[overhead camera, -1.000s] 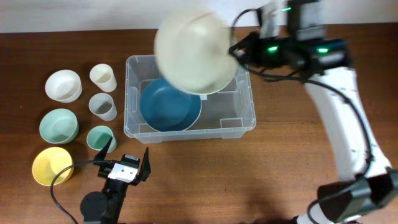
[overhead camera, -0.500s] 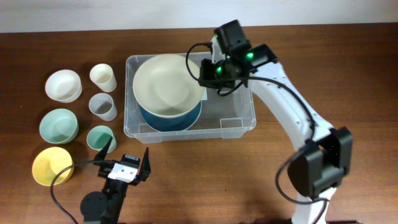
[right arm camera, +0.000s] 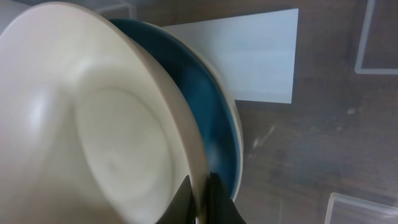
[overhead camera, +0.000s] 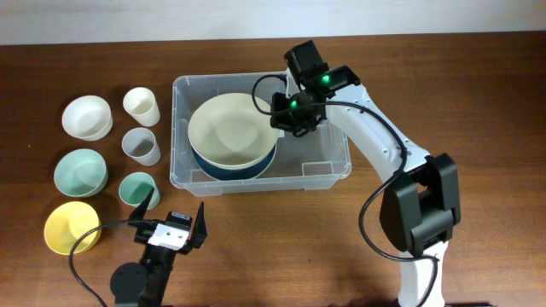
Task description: Pack container
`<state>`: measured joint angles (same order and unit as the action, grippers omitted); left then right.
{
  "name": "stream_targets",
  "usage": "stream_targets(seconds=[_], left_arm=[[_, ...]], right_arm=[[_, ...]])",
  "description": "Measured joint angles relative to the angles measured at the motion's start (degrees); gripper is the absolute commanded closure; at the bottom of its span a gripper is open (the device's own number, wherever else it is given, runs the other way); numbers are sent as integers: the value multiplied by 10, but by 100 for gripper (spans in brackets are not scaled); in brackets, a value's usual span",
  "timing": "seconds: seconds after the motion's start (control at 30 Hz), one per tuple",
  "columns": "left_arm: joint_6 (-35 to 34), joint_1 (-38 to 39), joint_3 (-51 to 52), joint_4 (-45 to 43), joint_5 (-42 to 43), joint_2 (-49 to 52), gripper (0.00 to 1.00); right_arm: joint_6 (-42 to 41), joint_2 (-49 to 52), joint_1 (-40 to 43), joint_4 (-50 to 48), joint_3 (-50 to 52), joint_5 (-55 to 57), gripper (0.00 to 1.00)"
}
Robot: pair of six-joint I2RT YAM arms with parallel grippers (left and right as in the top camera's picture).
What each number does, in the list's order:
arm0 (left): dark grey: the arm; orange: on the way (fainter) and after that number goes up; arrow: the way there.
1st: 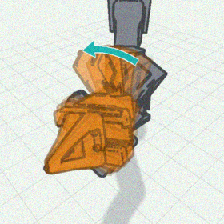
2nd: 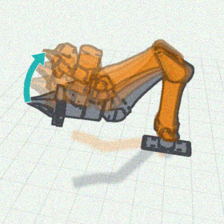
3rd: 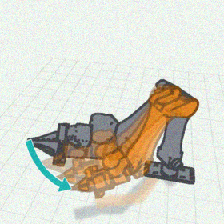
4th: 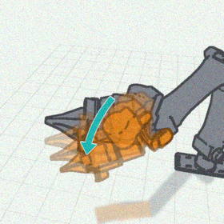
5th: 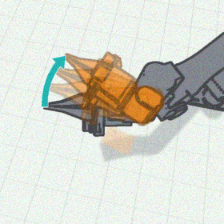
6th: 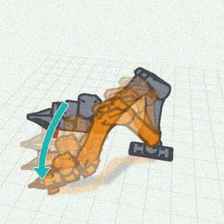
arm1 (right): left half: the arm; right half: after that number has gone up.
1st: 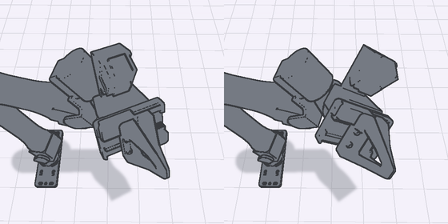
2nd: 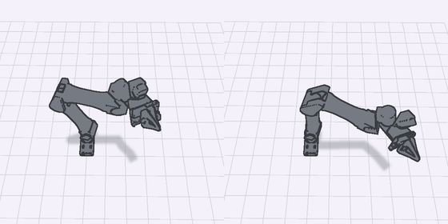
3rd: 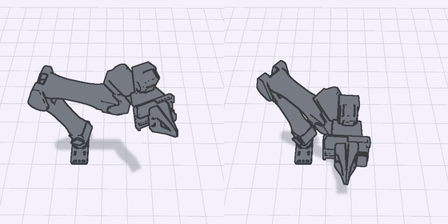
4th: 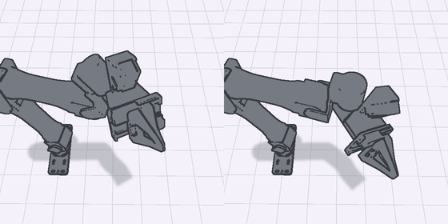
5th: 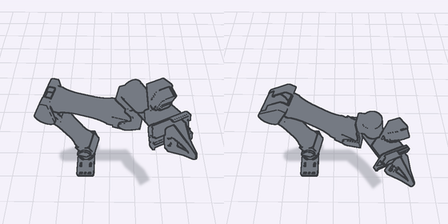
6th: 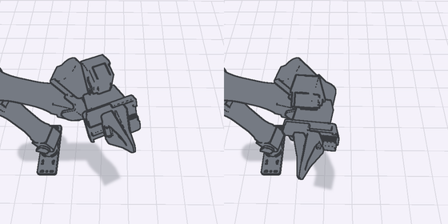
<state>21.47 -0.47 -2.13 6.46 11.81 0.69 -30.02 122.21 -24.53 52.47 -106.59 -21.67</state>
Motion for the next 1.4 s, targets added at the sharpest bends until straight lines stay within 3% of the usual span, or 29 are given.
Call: stream_targets(seconds=[0.6,0.77,1.1,1.33,1.4], left_arm=[[0,0,0,0,0,0,1],[0,0,0,0,0,0,1],[0,0,0,0,0,0,1],[0,0,0,0,0,0,1],[0,0,0,0,0,0,1]], right_arm=[[0,17,-12,-7,0,11,87],[-2,17,-13,-7,0,12,60],[5,17,-15,-6,0,29,51],[57,18,-15,88,-80,62,5],[66,18,-14,139,-143,91,1]])
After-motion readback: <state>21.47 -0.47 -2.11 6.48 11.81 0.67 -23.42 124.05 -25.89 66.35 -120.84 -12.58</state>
